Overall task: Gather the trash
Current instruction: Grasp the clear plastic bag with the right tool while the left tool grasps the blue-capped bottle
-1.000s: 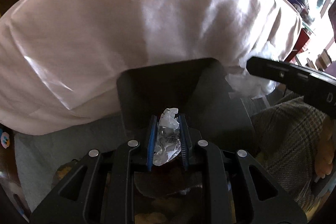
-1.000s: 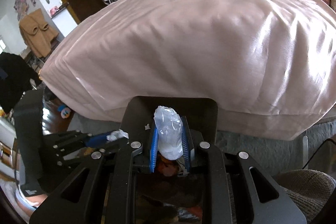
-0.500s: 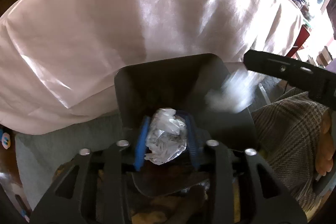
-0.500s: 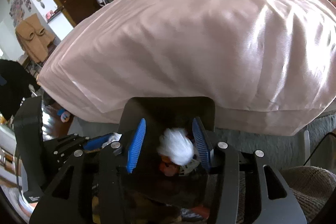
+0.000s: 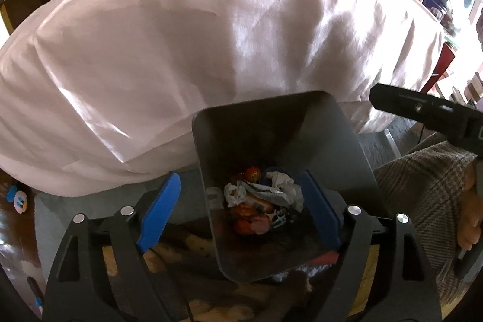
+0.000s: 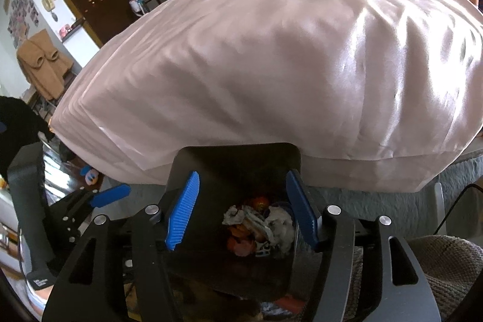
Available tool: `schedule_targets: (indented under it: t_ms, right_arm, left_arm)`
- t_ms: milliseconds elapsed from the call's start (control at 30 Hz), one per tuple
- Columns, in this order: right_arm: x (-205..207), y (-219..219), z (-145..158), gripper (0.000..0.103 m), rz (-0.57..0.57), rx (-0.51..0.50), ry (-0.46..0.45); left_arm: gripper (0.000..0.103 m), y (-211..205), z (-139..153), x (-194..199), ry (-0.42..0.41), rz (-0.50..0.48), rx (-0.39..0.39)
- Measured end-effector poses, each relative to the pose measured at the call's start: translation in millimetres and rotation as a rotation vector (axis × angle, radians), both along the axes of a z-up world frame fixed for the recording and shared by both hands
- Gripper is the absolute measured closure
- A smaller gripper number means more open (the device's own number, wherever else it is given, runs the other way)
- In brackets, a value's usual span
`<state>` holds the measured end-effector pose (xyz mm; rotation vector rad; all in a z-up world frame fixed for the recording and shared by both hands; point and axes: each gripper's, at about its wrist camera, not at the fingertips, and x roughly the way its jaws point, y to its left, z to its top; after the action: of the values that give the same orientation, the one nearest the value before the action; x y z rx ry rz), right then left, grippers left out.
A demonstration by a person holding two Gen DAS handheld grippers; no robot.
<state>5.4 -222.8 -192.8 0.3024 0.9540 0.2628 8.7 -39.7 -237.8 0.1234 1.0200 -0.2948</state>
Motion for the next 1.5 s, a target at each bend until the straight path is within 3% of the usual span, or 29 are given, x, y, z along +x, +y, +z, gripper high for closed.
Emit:
schedule_targets:
  t_ms: [267, 467, 667, 900, 967, 1133, 1267, 1500]
  right_arm:
    - [-3, -2, 8, 0.036, -0.019, -0.002, -0.035]
    - [5, 0, 49, 0.036, 0.005, -0.016, -0.113]
    - [52, 6, 98, 0.036, 0.031, -0.081, -0.183]
    - [127, 17, 122, 0.035, 0.034, -0.072, -0.175]
    - [150, 24, 126, 0.031, 0.037, -0.074, -0.176]
    - [206, 44, 124, 0.031, 0.039, -0.097, -0.160]
    - [251, 56, 104, 0.031, 0.048, -0.087, -0.089]
    - [276, 70, 77, 0.031, 0.084, -0.130, -0.035]
  left_arm:
    - [0.017, 12, 24, 0, -0.057, 0.027, -0.023]
    - [0.016, 22, 55, 13, -0.138, 0.035, -0.017]
    - [0.015, 29, 91, 43, -0.203, 0.044, -0.012]
    - [0.008, 35, 117, 88, -0.222, 0.054, 0.009]
    - [0.008, 38, 123, 105, -0.215, 0.052, -0.005]
    - [0.008, 40, 130, 141, -0.207, 0.054, -0.004]
    - [0.008, 39, 133, 168, -0.205, 0.039, 0.022]
    - [0.008, 39, 132, 210, -0.186, 0.042, 0.042]
